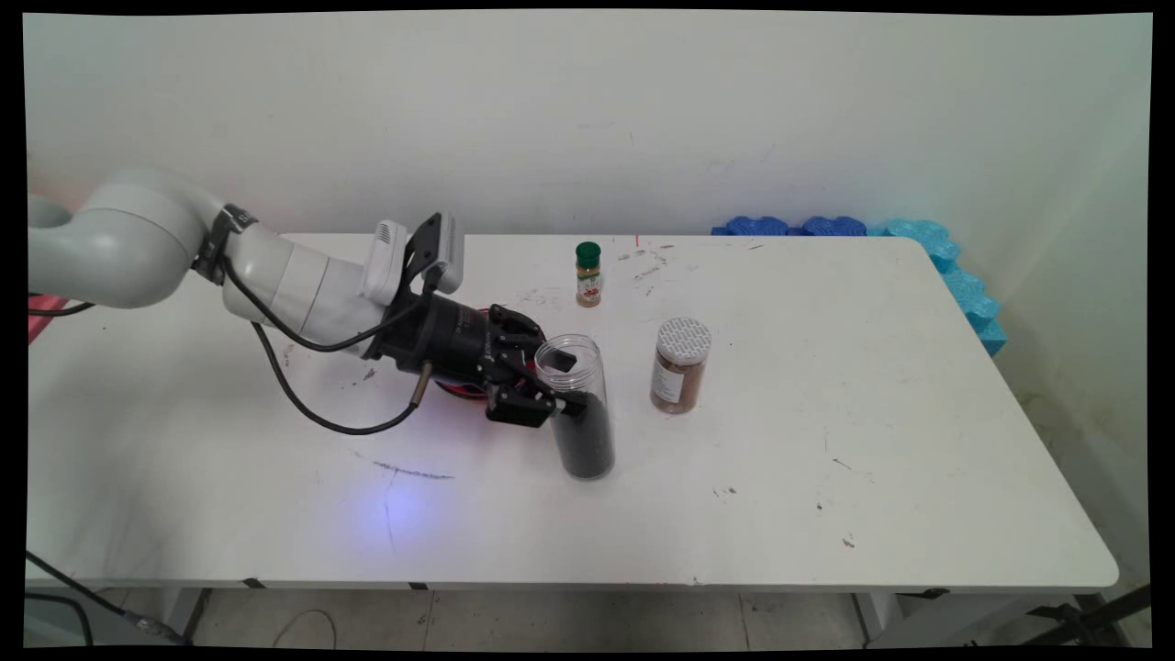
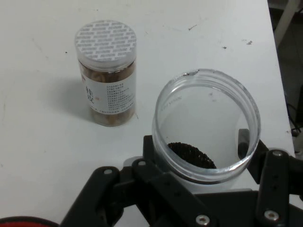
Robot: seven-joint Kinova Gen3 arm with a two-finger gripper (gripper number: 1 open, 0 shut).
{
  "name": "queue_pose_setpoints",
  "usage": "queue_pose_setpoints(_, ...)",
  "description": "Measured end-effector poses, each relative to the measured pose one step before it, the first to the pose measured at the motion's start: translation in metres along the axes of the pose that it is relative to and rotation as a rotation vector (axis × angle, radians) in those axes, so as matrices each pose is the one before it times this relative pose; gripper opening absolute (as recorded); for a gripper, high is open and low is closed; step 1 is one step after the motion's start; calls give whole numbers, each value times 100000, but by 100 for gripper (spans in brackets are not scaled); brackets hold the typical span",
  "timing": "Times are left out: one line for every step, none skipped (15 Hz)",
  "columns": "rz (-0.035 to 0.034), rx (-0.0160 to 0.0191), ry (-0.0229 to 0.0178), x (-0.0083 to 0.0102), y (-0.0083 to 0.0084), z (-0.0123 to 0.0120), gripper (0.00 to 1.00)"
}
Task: Place the picked object on the table
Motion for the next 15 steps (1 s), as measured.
queue_pose_setpoints(153,-108,-10,-65,-35,56,0)
queue_pose_setpoints(205,-71,-80,-70,-39,40,0)
queue_pose_setpoints(331,-67,-213,-112,-54,48,0)
queue_pose_setpoints(292,-55,-210,-85,-34,38,0)
queue_pose_setpoints(299,-7,-379,-120,-41,38,0)
queue_pose_setpoints(201,-18,-374,-107,-24,35,0)
queue_pose_setpoints(151,-18,-414,-115,-18,34,0)
queue_pose_setpoints(154,-8,-392,-92,-21,43,0)
queue_pose_setpoints(134,-4,-298,-66,-13,34,0)
queue_pose_setpoints(156,-25,-266,-53,-12,39,0)
queue_pose_setpoints(154,32,-219,-48,-13,24,0)
queue_pose_setpoints(100,26,-149,-30,-12,20,0)
queue_pose_setpoints(38,27,-110,-19,-15,25,0)
queue_pose_setpoints(-239,34,-104,-23,-7,19,0)
queue_pose_setpoints(-182,49,72,5,-12,4,100)
